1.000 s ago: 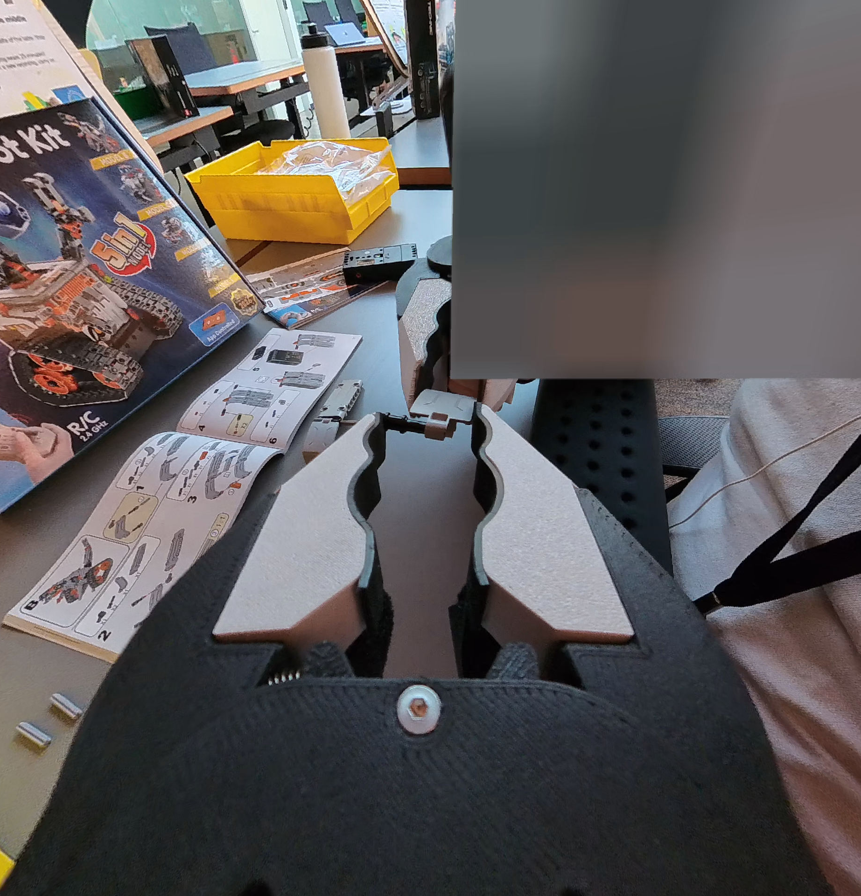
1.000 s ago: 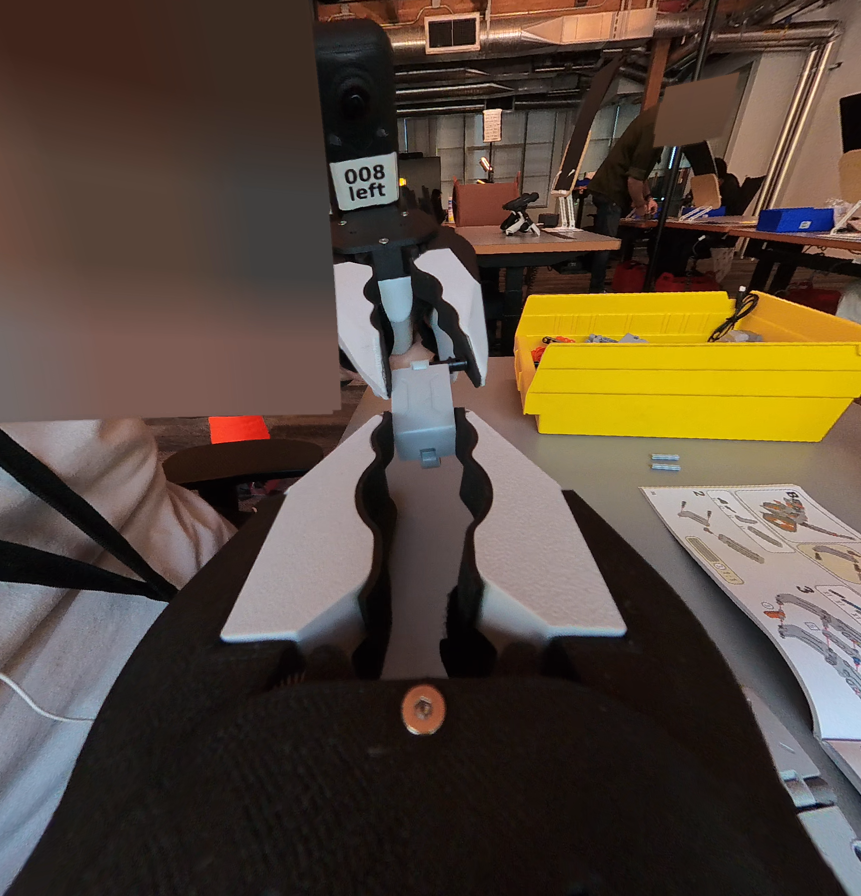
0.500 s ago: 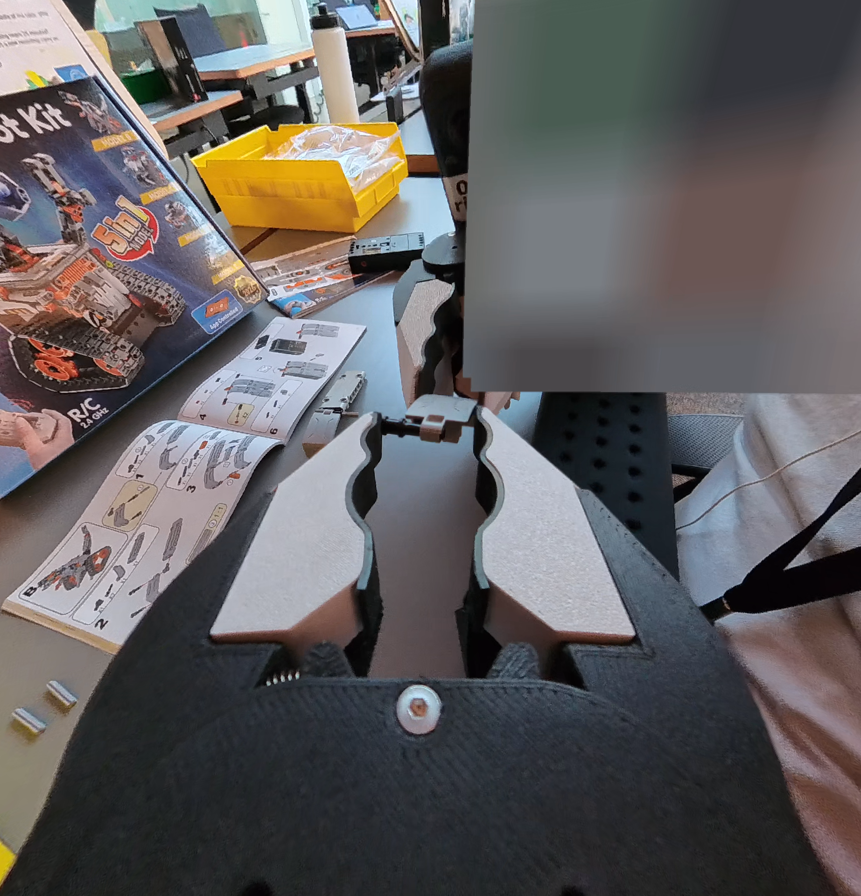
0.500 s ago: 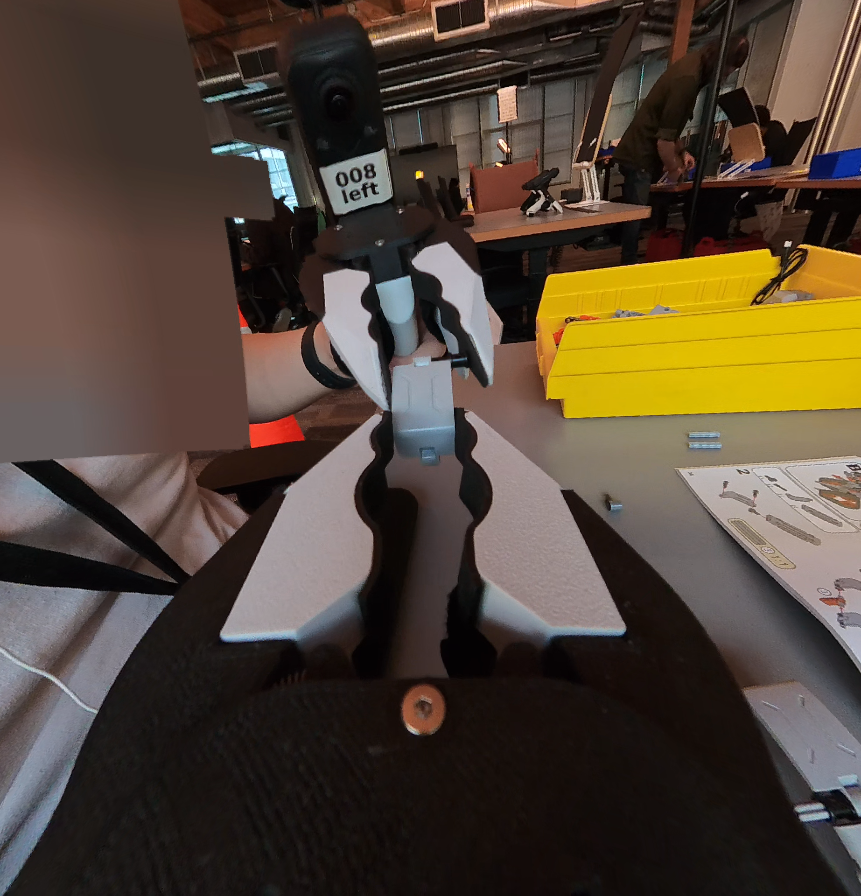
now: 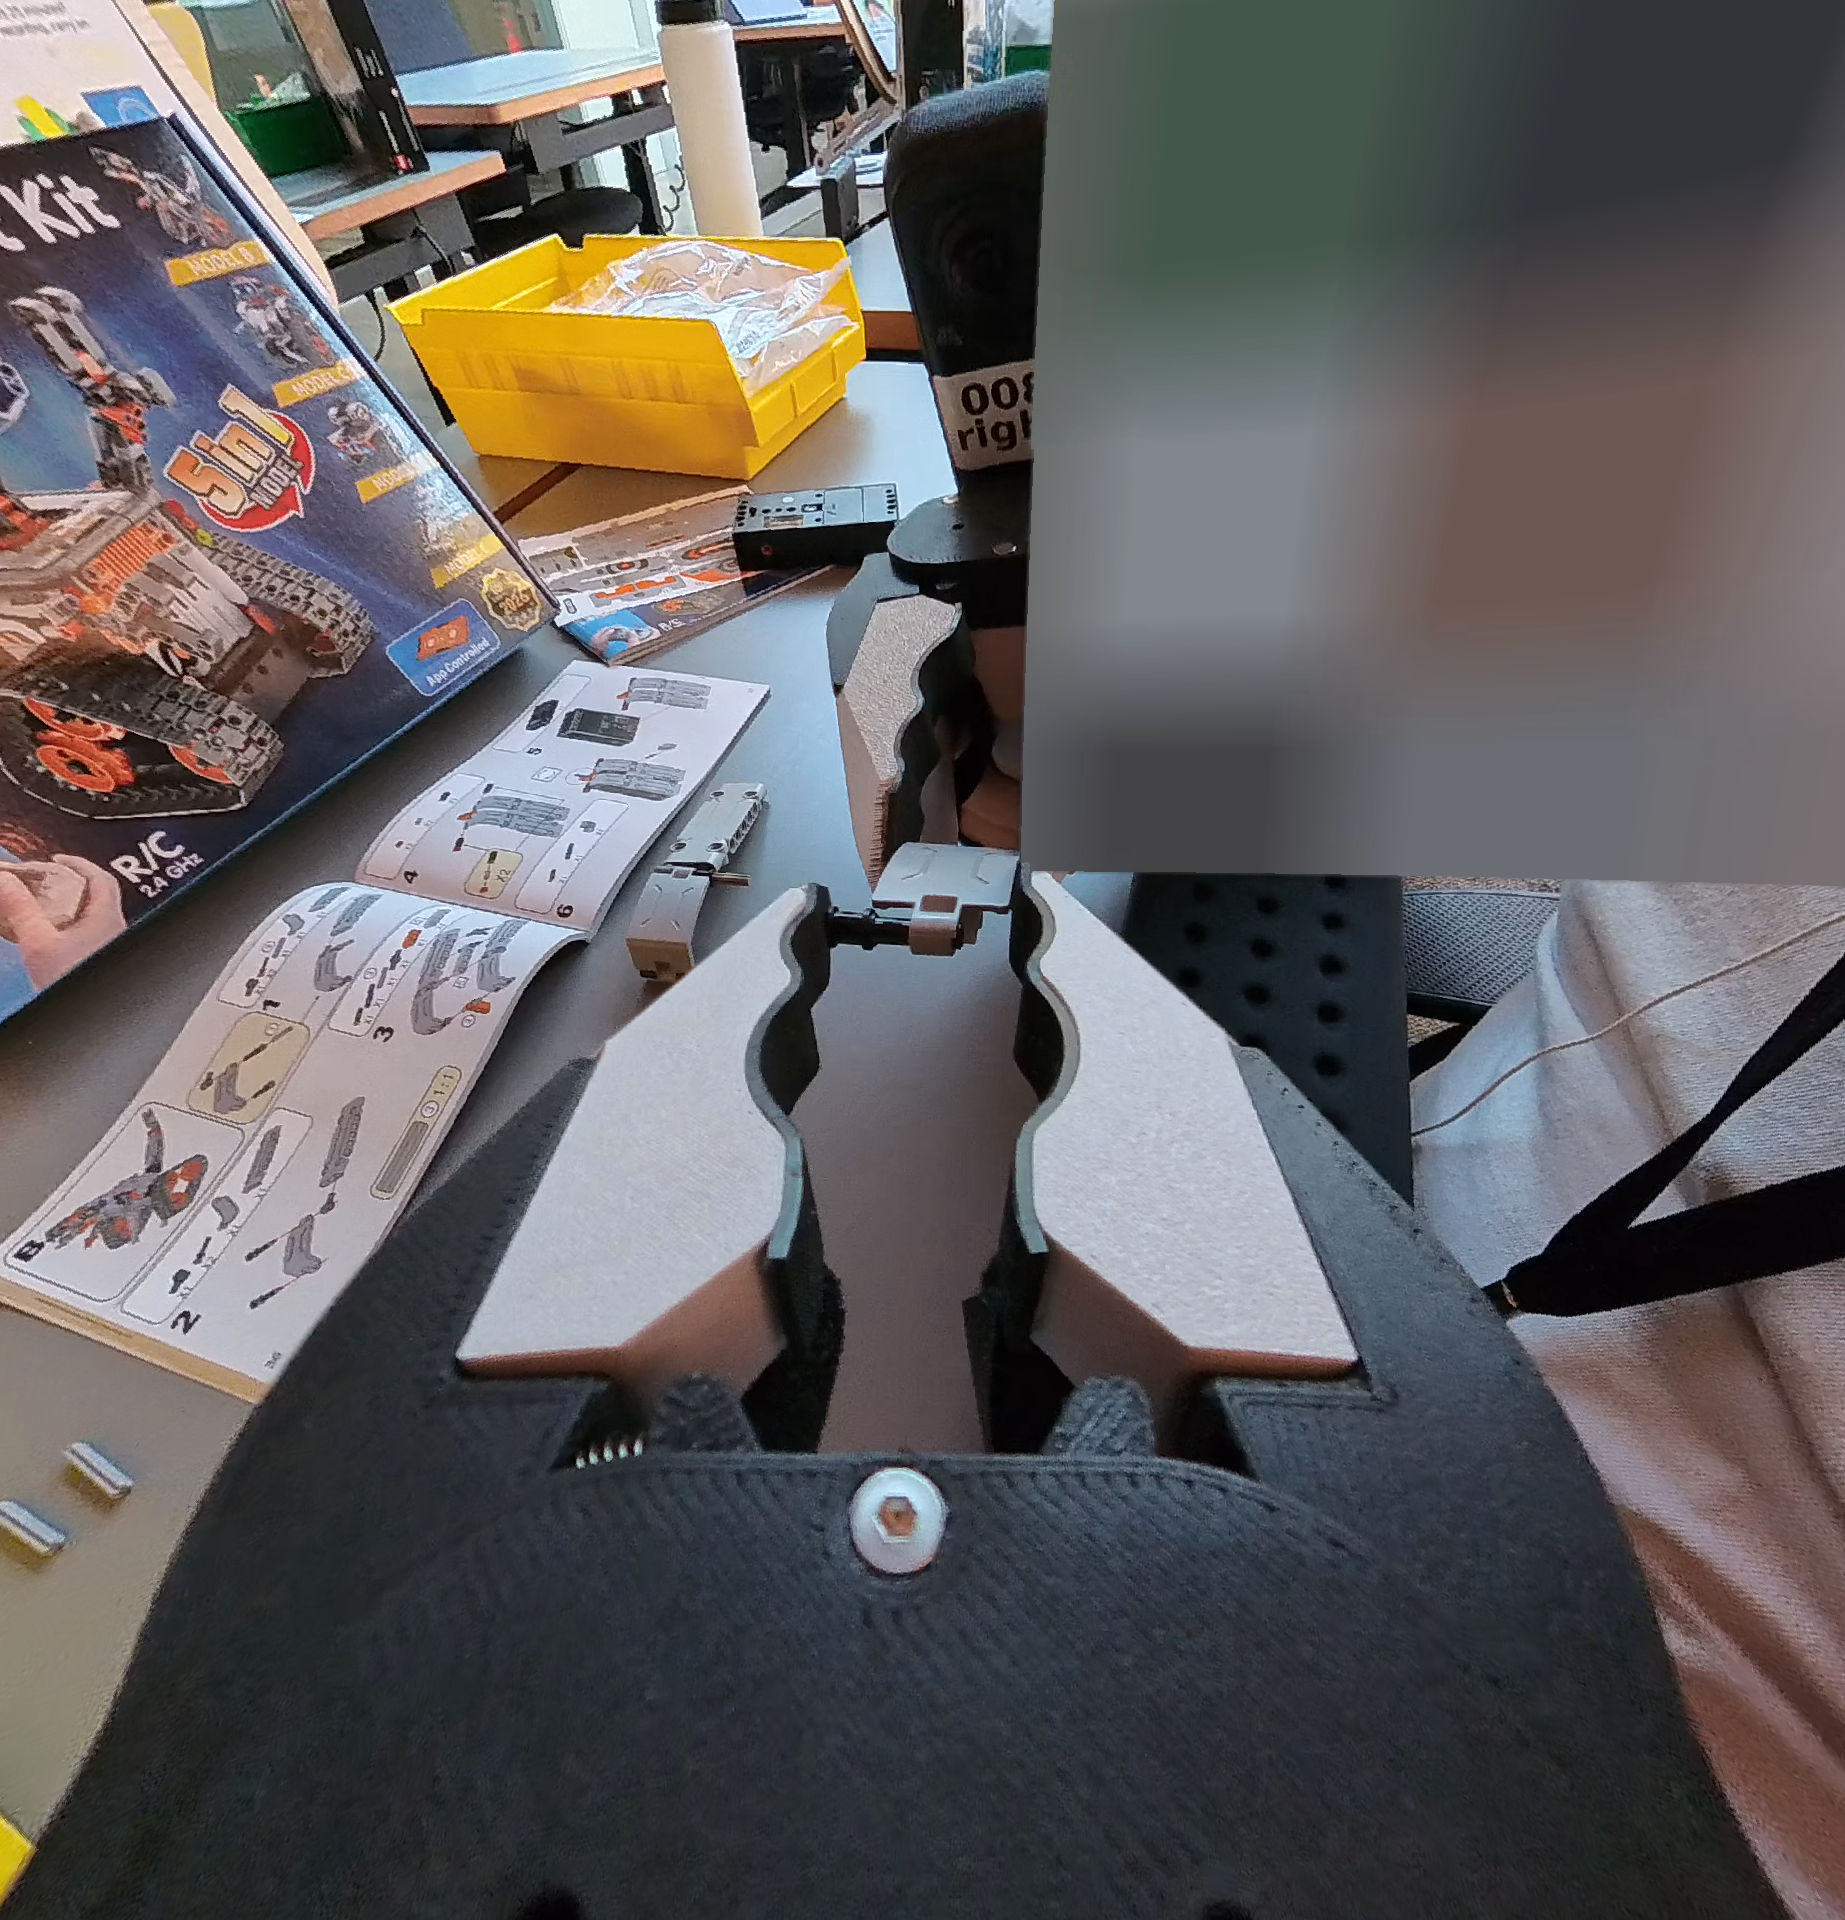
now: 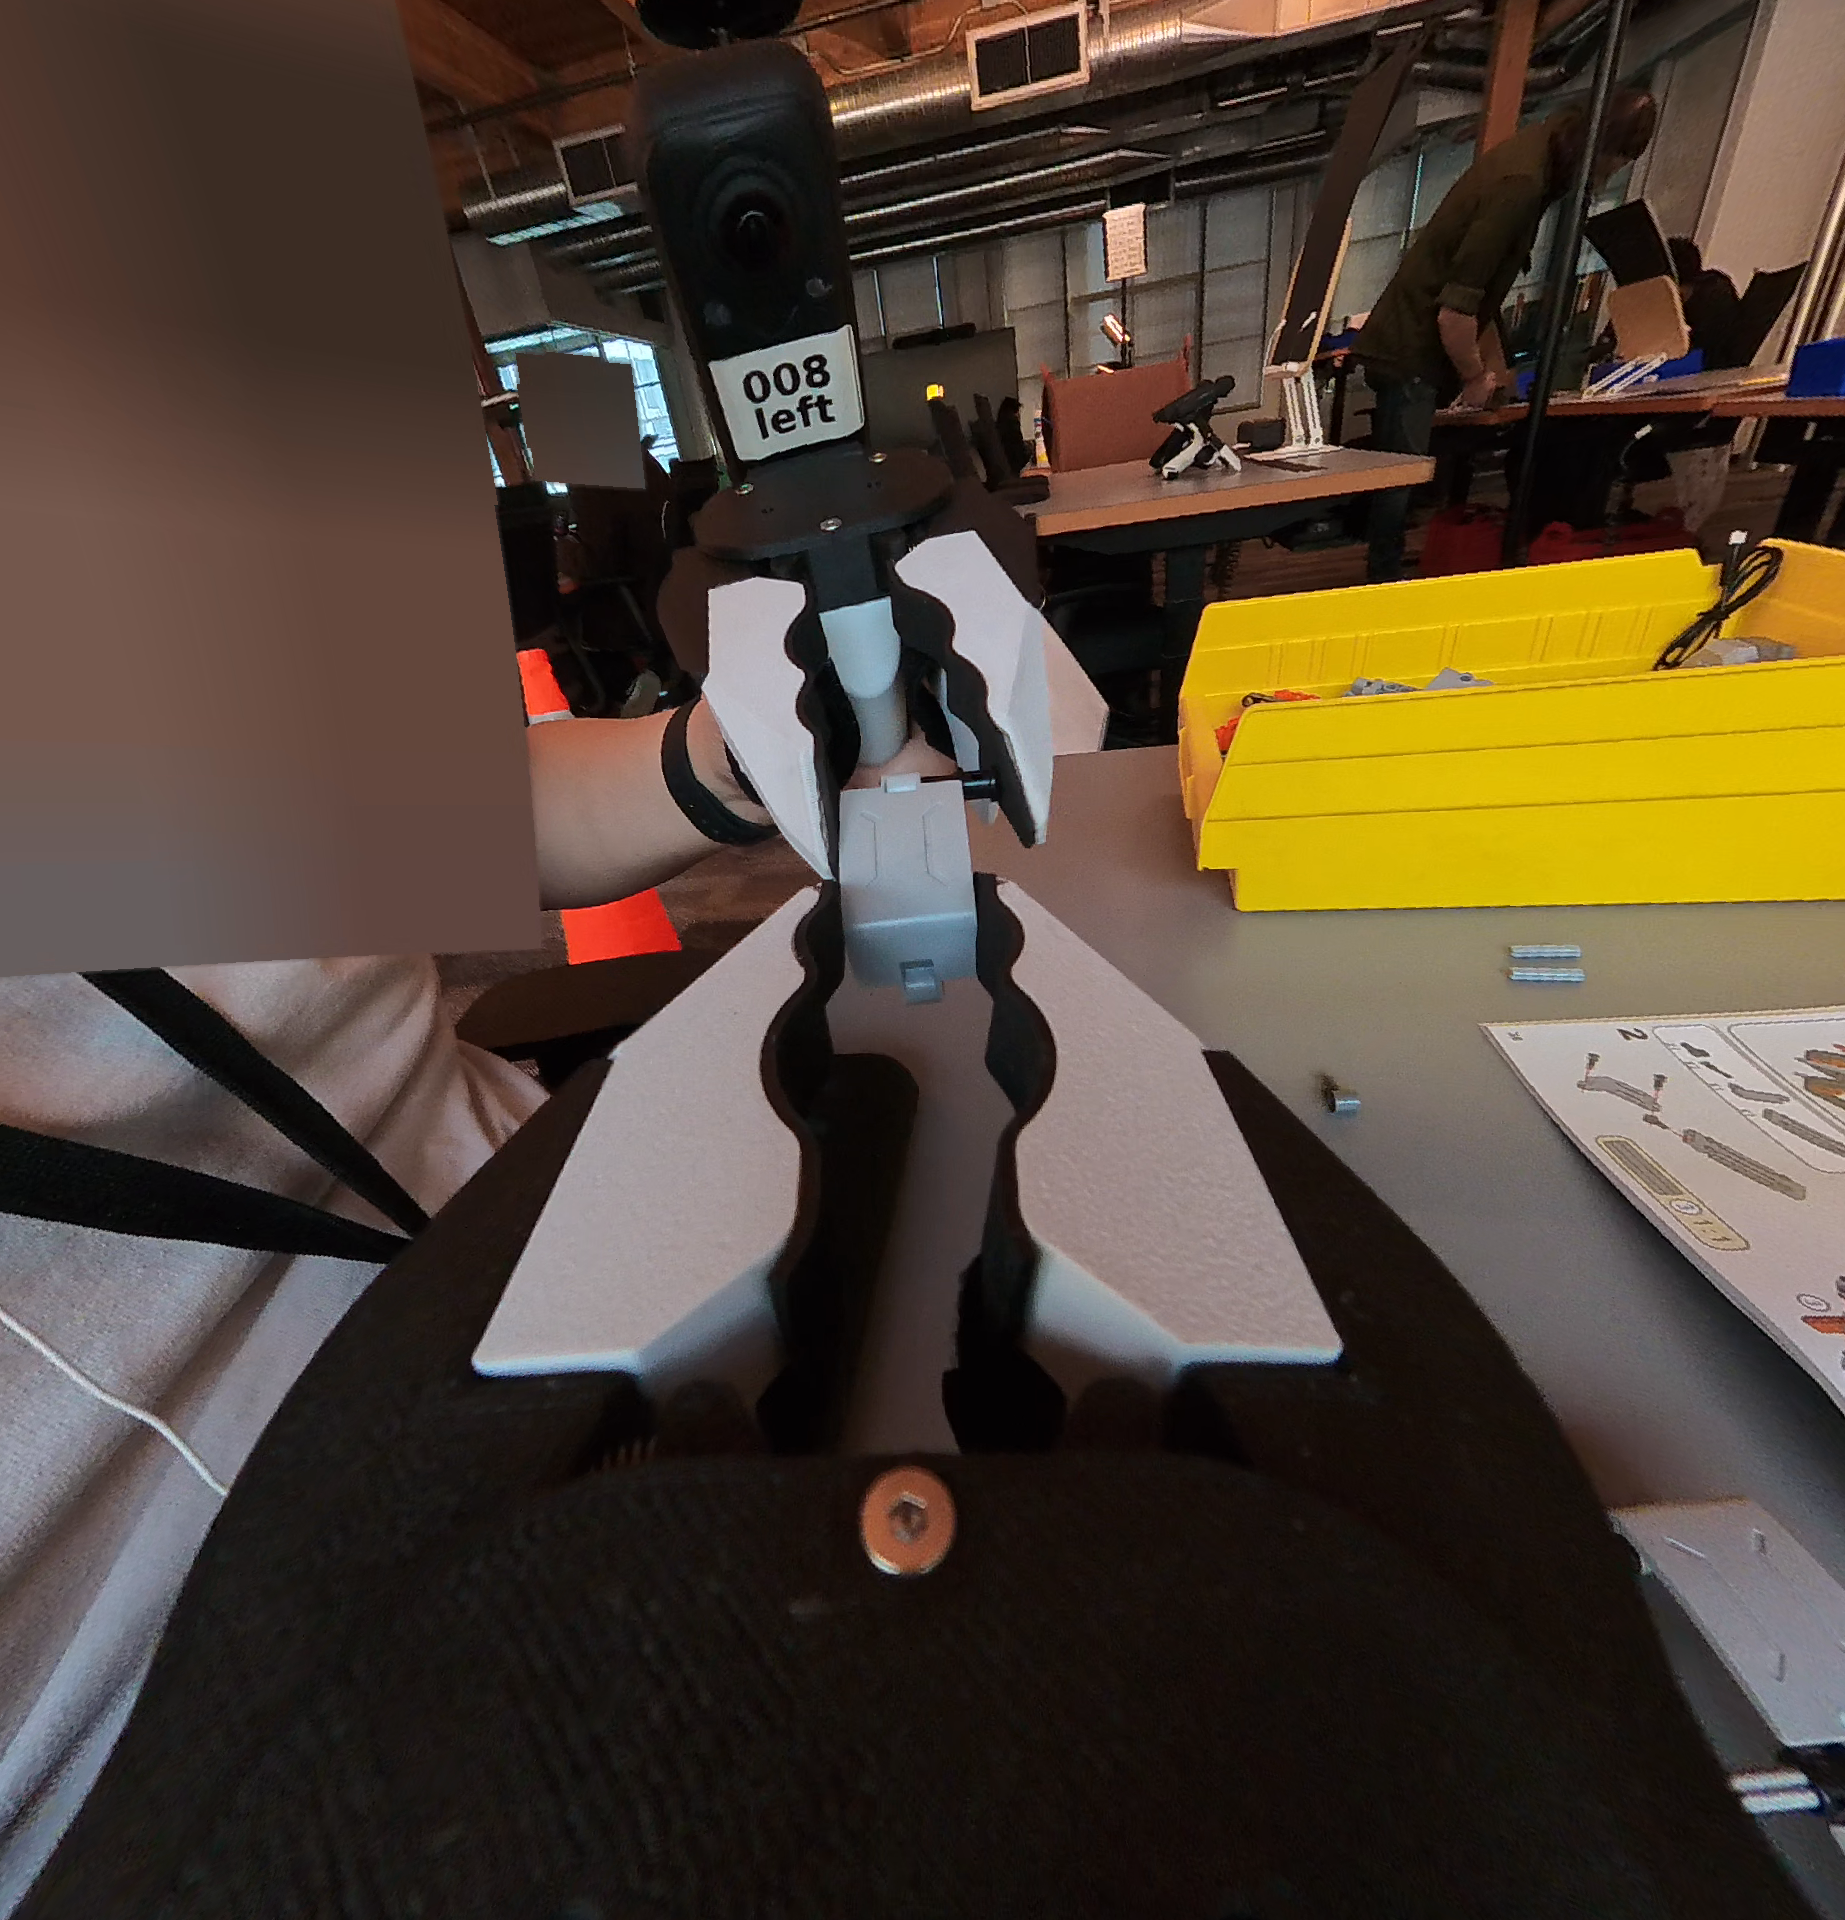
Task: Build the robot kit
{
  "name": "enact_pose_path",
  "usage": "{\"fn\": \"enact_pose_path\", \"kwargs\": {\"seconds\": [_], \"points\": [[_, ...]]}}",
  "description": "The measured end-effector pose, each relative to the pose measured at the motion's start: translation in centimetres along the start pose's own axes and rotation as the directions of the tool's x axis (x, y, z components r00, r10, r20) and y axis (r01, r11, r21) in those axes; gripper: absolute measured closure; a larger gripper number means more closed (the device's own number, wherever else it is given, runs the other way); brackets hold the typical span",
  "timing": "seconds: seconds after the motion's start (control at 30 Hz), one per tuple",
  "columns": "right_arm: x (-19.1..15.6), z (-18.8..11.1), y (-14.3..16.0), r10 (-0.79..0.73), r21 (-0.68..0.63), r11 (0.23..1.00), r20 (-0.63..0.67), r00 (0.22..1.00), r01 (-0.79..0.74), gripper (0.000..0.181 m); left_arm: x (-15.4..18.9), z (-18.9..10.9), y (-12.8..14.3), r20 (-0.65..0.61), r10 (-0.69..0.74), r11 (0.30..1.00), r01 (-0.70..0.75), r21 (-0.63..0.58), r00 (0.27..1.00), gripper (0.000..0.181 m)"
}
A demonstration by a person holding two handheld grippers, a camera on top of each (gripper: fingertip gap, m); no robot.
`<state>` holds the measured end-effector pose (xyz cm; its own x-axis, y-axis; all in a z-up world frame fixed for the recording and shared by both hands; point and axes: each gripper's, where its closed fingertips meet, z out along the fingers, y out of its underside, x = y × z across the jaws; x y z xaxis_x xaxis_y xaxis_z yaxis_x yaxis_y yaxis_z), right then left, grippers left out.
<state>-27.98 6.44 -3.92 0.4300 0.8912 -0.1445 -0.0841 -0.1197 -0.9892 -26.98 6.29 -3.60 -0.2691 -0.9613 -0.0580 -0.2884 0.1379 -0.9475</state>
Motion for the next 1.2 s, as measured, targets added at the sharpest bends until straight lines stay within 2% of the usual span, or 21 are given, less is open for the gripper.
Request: {"fn": "enact_pose_path", "kwargs": {"seconds": [0.43,0.5,0.73,0.87,1.03,1.2], "points": [[0.3,-0.1,0.8,0.008,-0.030,1.000,0.000,1.000,-0.008,0.156,-0.2,0.3,0.6,0.045,0.025,1.000,-0.024,-0.019,0.999,0.148],[0.5,-0.1,0.8,-0.007,-0.034,0.999,-0.019,1.000,0.006,0.156,0.0,0.3,0.8,0.047,0.025,0.999,-0.024,-0.022,0.999,0.155],[0.4,0.1,1.2,-0.012,-0.048,0.999,-0.006,1.000,0.011,0.156,0.1,0.2,1.3,0.045,0.026,0.998,-0.024,-0.049,0.999,0.155],[0.3,0.0,0.8,-0.114,-0.034,0.993,-0.023,0.993,0.113,0.156,0.2,0.2,0.8,0.067,0.072,0.997,-0.070,-0.042,0.995,0.154],[-1.2,-0.4,-0.3,-0.304,0.015,0.953,-0.008,0.953,0.304,0.156,1.5,0.1,-0.2,0.084,0.242,0.970,-0.241,-0.022,0.967,0.154],[-1.4,-0.5,-0.8,-0.344,0.035,0.938,-0.024,0.939,0.345,0.156,1.6,-0.1,-0.4,0.084,0.234,0.972,-0.233,-0.018,0.969,0.153]]}}
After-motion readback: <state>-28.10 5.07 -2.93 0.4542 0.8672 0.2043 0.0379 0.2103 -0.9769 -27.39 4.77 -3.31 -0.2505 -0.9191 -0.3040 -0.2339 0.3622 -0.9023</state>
